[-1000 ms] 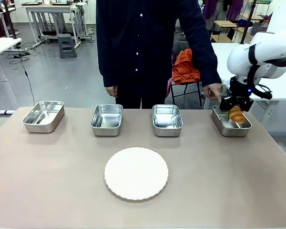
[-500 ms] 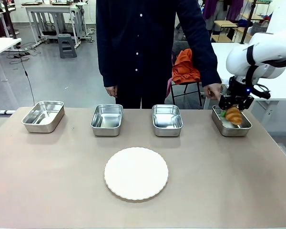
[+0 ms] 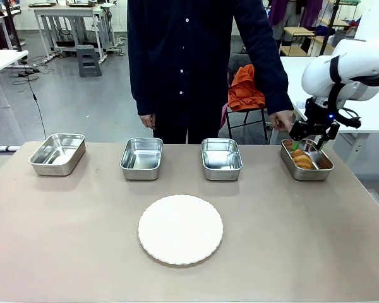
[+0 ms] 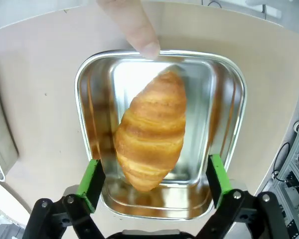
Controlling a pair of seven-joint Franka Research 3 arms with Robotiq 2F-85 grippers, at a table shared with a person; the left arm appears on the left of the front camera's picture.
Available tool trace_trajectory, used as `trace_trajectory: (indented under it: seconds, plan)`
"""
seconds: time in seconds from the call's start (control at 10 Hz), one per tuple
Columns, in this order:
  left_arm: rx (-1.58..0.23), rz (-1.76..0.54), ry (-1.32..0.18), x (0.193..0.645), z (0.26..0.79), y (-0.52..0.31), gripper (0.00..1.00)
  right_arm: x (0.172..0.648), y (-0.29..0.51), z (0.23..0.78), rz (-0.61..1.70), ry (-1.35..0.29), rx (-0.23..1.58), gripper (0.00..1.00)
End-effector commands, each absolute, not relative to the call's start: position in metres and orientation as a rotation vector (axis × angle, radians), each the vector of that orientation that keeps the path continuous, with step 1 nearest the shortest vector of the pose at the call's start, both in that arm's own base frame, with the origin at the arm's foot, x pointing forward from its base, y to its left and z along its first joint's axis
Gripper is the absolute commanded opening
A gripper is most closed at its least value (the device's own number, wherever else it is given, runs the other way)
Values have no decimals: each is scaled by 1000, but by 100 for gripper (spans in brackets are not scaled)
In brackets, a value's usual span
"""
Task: Place the bread in the container.
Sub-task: Place the Butter Roll into the Airtight Container indicated by the human.
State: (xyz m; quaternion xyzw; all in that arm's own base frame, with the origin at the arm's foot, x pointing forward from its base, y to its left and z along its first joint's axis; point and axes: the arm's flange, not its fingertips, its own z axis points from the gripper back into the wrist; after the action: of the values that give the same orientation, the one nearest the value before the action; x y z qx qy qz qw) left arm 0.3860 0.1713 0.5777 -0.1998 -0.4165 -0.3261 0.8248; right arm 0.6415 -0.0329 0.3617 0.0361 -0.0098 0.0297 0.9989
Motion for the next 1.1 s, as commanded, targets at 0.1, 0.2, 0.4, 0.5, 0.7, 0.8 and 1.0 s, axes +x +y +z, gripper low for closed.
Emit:
trace_trajectory:
  seconds: [0.1,0.2,0.4,0.5,0.7,0.8,1.0]
  plan:
    - [-432,-697,-889,386,579,172,100,643,-31,357,66,-14,72,100]
    - [-432,-697,-889,386,579,172,100,643,-31,357,66,-14,72,100]
    - [-432,-697,-889,386,579,172,100,643,-31,357,66,-14,72,100]
    - [-432,-697,-889,386,579,172,100,643,-31,357,66,-14,72,100]
    - [-432,-697,-889,386,579,172,100,643,-31,357,66,-14,72,100]
    - [-432,-697,-889,386,579,172,100,642,-31,356,64,-9,72,100]
    - [-432,-697,-889,386,579,172,100,599,-8,413,62,-104,65,100]
